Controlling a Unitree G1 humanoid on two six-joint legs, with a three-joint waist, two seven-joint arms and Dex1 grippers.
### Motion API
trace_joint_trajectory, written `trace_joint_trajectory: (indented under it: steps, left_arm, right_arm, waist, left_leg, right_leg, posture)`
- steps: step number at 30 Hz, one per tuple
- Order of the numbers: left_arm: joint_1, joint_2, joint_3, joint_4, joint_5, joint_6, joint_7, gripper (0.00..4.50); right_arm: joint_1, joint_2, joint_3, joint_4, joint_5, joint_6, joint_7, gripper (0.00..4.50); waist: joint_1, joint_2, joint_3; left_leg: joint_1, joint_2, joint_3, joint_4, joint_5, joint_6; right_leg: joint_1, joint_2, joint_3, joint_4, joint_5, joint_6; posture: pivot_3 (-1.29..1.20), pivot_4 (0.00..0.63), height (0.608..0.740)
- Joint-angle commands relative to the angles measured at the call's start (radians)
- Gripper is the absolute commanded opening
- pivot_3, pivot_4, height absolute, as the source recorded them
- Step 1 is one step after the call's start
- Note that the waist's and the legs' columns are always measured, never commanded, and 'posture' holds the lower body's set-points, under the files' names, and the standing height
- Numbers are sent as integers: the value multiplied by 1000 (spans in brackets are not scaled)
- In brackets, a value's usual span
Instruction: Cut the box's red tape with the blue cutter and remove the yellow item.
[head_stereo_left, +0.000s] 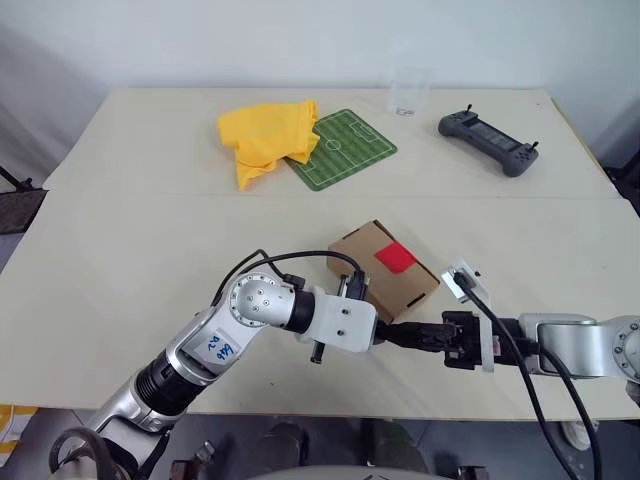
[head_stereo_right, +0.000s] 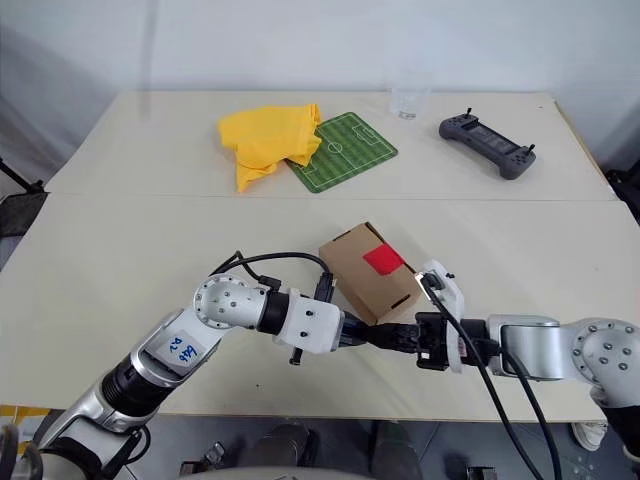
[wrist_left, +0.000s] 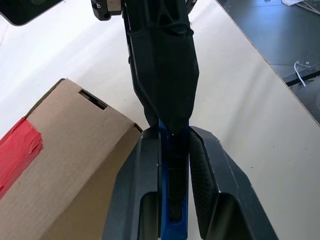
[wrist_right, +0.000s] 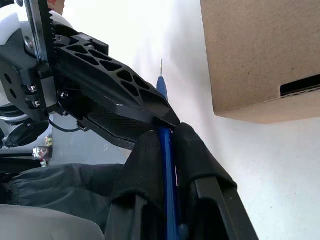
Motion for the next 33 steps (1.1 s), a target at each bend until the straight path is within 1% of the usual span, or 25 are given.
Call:
trace_joint_trajectory:
  steps: [1, 2, 3, 4, 5, 6, 8, 9, 10, 11, 13, 14, 16, 17, 19, 21, 23, 26, 27, 30, 33]
  left_arm:
    - [-5, -30, 59, -44, -56, 49, 15, 811]
    - [5, -44, 86, -57, -89, 87, 28, 1168]
    - [17, -38, 118, -75, -136, 146, 18, 1381]
    - [36, -30, 160, -88, -198, 168, -4, 1688]
    - [54, -15, 196, -102, -262, 203, -35, 2125]
    - [76, 19, 236, -120, -335, 235, -85, 2226]
    - [130, 107, 315, -145, -447, 250, -194, 2836]
    - [157, 141, 363, -140, -483, 254, -216, 3115]
    - [182, 176, 409, -124, -510, 272, -224, 3133]
    - [213, 206, 472, -81, -537, 267, -239, 3133]
    - [240, 227, 560, 22, -564, 265, -221, 3133]
    - [241, 228, 585, 69, -571, 254, -219, 3133]
    - [210, 188, 612, 152, -585, 263, -173, 3133]
    - [189, 163, 612, 186, -590, 272, -154, 2753]
    - [125, 100, 578, 252, -580, 276, -123, 2269]
    - [60, 35, 543, 301, -567, 271, -100, 1675]
    - [-10, -27, 498, 354, -549, 257, -94, 1055]
    - [-112, -97, 423, 438, -500, 207, -116, 200]
    - [-141, -109, 397, 461, -479, 187, -127, 25]
    - [-200, -128, 340, 508, -421, 155, -130, 0]
    - [-221, -135, 315, 527, -391, 152, -121, 0]
  right_arm:
    - [9, 0, -34, 9, -3, 8, -10, 100]
    - [12, -4, -37, 10, -3, 11, -6, 100]
    - [16, -20, -50, 7, -3, 19, 16, 100]
    - [21, -42, -72, 3, -3, 29, 47, 100]
    - [27, -66, -93, -3, -3, 39, 80, 100]
    - [35, -98, -116, -13, -3, 52, 126, 100]
    - [72, -155, -171, -20, -3, 71, 201, 100]
    - [93, -177, -209, -20, -3, 74, 234, 100]
    - [119, -200, -254, -20, -3, 79, 272, 100]
    - [161, -218, -332, -27, -3, 83, 308, 100]
    - [250, -242, -501, -39, -3, 101, 363, 100]
    - [301, -248, -589, -48, -3, 112, 369, 100]
    - [387, -245, -764, -62, -3, 141, 365, 100]
    - [431, -242, -847, -60, -3, 159, 361, 100]
    - [503, -227, -1024, -66, -3, 200, 311, 100]
    - [558, -227, -1141, -85, -3, 239, 268, 100]
    - [590, -235, -1198, -114, -3, 247, 253, 100]
    - [600, -277, -1218, -158, -3, 243, 243, 100]
    - [590, -300, -1211, -165, -3, 232, 238, 100]
    - [540, -379, -1169, -163, -3, 189, 213, 100]
    - [501, -430, -1123, -147, -3, 157, 188, 100]
  waist:
    - [0, 0, 0]
    - [0, 0, 0]
    - [0, 0, 0]
    - [0, 0, 0]
    - [0, 0, 0]
    - [-1, 0, 0]
    - [-8, 0, 0]
    - [-11, 1, 0]
    - [-11, 1, 0]
    - [-10, 1, 0]
    - [-8, 1, 0]
    - [-2, 1, 0]
    - [8, 1, 0]
    - [9, 1, 0]
    - [22, 0, 0]
    - [27, -1, 0]
    - [28, -1, 0]
    - [27, -1, 0]
    - [23, -1, 0]
    - [0, -1, 0]
    - [-9, -1, 0]
  left_leg:
    - [0, 0, 0, 0, 0, 0]
    - [0, 0, 0, 0, 0, 0]
    - [0, 0, 0, 0, 0, 0]
    - [0, 0, 0, 0, 0, 0]
    - [-1, 0, 0, 0, 0, 0]
    - [-1, 0, 0, 0, 0, 0]
    - [-1, 0, 1, 0, 0, 0]
    - [-1, 1, 2, 0, 0, 0]
    - [-1, 1, 2, 0, 0, 0]
    - [-1, 1, 2, 0, 0, 0]
    - [0, 1, 2, 0, 0, 0]
    - [0, 1, 2, 0, 0, 0]
    - [0, 0, 1, 0, 0, 0]
    - [0, -1, 0, 0, 1, 1]
    - [0, -1, -1, 0, 1, 2]
    - [0, -2, 0, 0, 1, 3]
    - [0, -2, 1, 0, 0, 3]
    - [0, -1, 3, 0, 0, 3]
    - [0, -1, 4, 0, 1, 3]
    - [0, 0, 7, 0, 0, 3]
    - [-1, 1, 8, 0, 1, 3]
  right_leg:
    - [0, 0, 0, 0, 0, 0]
    - [0, 0, 0, 0, 0, 0]
    - [0, 0, 0, 0, 0, 0]
    - [0, 0, 0, 0, 0, 0]
    - [0, 0, 0, 0, 0, 0]
    - [-1, 0, 0, 1, 0, 0]
    - [-3, 0, 0, 2, 0, 0]
    - [-3, 1, 0, 2, 0, -1]
    - [-3, 1, 0, 2, -1, -1]
    - [-3, 1, 0, 3, -1, -1]
    - [-3, 1, 0, 3, -1, -1]
    - [-2, 1, 0, 3, -1, -1]
    - [-1, 1, 0, 3, -1, -1]
    - [0, 1, -1, 2, 0, -1]
    - [2, 1, -1, -1, 1, 1]
    - [2, 2, 0, -3, 2, 3]
    - [2, 1, 0, -4, 3, 3]
    - [2, 1, 1, -4, 4, 3]
    - [2, 1, 1, -4, 4, 3]
    - [0, 1, 4, -3, 4, 3]
    - [-1, 1, 4, -3, 4, 3]
  posture:
    - [0, 150, 740]
    - [0, 150, 740]
    - [0, 150, 740]
    - [0, 150, 740]
    - [0, 150, 740]
    - [0, 150, 740]
    - [0, 150, 740]
    - [0, 150, 740]
    - [0, 150, 740]
    - [0, 150, 740]
    - [0, 150, 740]
    - [0, 150, 740]
    - [0, 150, 740]
    - [0, 150, 740]
    - [0, 150, 740]
    - [0, 150, 740]
    - [0, 150, 740]
    - [0, 150, 740]
    - [0, 150, 740]
    - [0, 150, 740]
    - [0, 150, 740]
